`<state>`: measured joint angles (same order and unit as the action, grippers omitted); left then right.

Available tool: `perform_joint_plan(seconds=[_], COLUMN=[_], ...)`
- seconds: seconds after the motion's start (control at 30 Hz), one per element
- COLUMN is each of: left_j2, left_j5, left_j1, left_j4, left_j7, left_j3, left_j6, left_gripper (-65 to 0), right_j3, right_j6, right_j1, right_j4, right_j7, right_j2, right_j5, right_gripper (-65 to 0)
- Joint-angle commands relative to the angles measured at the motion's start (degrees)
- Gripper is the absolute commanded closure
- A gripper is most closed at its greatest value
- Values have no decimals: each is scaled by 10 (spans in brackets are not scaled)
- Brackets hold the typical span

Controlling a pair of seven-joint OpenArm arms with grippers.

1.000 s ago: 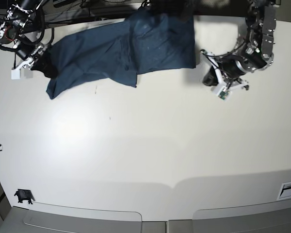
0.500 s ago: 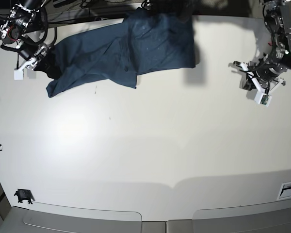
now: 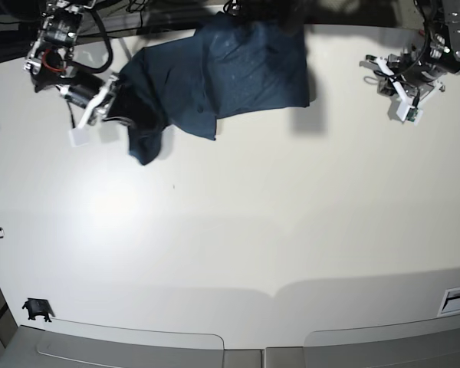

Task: Fold the T-shirt properly
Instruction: 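Fold the shirt end with the right gripper toward the left gripper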

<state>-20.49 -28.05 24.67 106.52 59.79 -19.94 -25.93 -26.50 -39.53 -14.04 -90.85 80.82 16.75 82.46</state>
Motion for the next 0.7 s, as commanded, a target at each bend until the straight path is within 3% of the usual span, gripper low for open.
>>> perform_joint_plan(seconds=[0.0, 0.17, 0.43, 0.53, 0.67], left_j2=[-6, -6, -3, 2, 9], left_j5=[-5, -5, -6, -5, -6], left_j1=[3, 19, 59, 65, 66], left_j4=[10, 10, 10, 10, 10], left_j7=[-12, -17, -59, -59, -59], left_j3=[-4, -4, -4, -4, -4], left_j6=[-2, -2, 18, 18, 18], left_gripper=[0, 0, 0, 0, 0], right_j3=[13, 104, 242, 284, 321], right_j6=[-5, -5, -5, -5, -5], right_j1=[4, -3, -16, -15, -16], right_j4=[-32, -120, -126, -126, -126], right_j7=[-8, -8, -8, -8, -8], right_j2=[-2, -52, -132, -146, -162], right_j5=[25, 25, 25, -40, -186], right_gripper=[0, 0, 0, 0, 0])
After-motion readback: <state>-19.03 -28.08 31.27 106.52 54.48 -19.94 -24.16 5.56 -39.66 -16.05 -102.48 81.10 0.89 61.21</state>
